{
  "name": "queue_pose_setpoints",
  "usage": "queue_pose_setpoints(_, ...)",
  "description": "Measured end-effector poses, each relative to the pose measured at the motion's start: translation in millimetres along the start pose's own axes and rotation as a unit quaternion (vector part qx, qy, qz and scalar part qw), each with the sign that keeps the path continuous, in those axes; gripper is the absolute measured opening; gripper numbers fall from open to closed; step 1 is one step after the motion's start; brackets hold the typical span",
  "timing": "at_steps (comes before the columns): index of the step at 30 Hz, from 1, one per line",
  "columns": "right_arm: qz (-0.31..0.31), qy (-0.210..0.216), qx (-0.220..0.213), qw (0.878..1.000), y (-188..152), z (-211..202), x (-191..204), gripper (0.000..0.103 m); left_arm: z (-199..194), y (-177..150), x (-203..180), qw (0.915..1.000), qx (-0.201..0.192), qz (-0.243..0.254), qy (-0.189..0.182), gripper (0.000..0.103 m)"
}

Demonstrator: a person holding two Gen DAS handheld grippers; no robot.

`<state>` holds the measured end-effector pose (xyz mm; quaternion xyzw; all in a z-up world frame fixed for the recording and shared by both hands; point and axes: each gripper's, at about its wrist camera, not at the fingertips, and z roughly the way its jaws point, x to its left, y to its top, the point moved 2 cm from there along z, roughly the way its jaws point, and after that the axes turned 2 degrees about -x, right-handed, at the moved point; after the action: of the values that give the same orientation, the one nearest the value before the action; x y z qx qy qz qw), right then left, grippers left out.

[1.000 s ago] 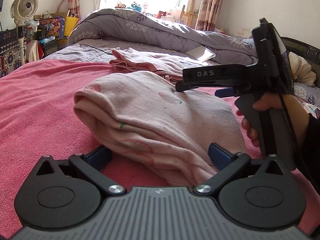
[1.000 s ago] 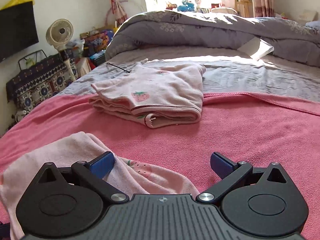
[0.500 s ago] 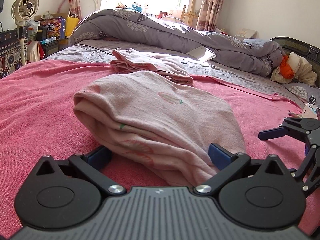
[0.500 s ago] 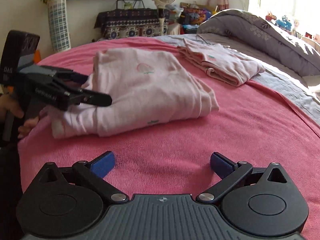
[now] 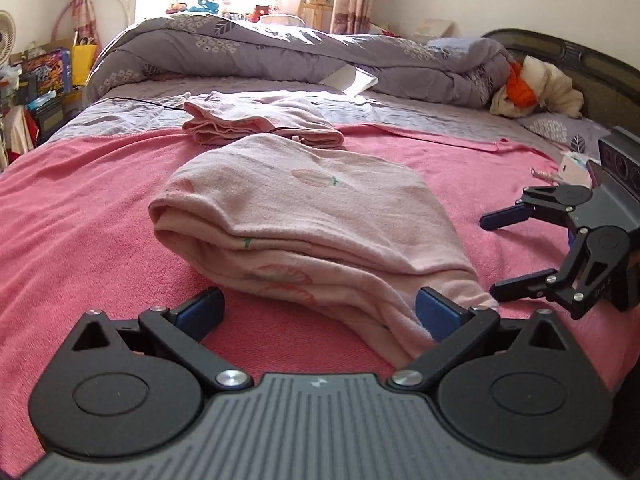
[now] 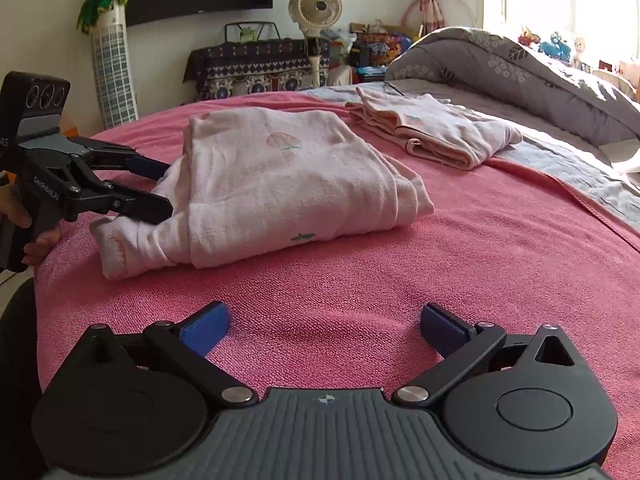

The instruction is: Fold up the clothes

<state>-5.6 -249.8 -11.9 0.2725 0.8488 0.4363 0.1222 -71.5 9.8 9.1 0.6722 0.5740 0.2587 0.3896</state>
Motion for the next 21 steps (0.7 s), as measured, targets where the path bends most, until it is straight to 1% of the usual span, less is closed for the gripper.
queue_pose_setpoints(4, -0.001, -0.001, -0.001, 1.000, 0, 2, -1, 0.103, 3, 13, 8, 0.9999, 0.002, 0.014, 0.008, 0.102)
queue_pose_setpoints(5, -0.001, -0.002, -0.001, 1.000, 0, 2, -1, 0.103, 9, 11, 11, 0.9998, 0.007, 0.017, 0.011, 0.103)
queue_pose_setpoints(7, -0.002, -0.003, -0.001, 1.000, 0, 2, 0, 0.103, 25, -1, 18, 0.9999, 0.012, 0.006, 0.000, 0.103)
queue_pose_setpoints(8, -0.003, -0.004, -0.001, 1.000, 0, 2, 0, 0.103, 22, -3, 19, 1.0000, -0.001, 0.002, -0.004, 0.103)
queue_pose_setpoints(11, -0.003, -0.006, -0.002, 1.000, 0, 2, 0, 0.103, 19, -3, 17, 1.0000, -0.003, 0.009, 0.001, 0.103)
queue_pose_setpoints(13, -0.002, -0.005, -0.001, 1.000, 0, 2, -1, 0.103, 17, -4, 16, 0.9999, -0.002, 0.012, -0.004, 0.103)
queue_pose_setpoints(15, -0.002, -0.006, -0.001, 1.000, 0, 2, -1, 0.103, 16, -4, 18, 0.9996, 0.001, 0.014, -0.024, 0.102)
queue_pose_setpoints(18, -0.002, -0.006, -0.002, 1.000, 0, 2, -1, 0.103, 14, -5, 18, 0.9970, 0.010, 0.025, -0.072, 0.102)
queue_pose_setpoints(21, 0.000, -0.005, -0.001, 1.000, 0, 3, -2, 0.103, 13, -5, 14, 0.9948, 0.021, 0.049, -0.087, 0.102)
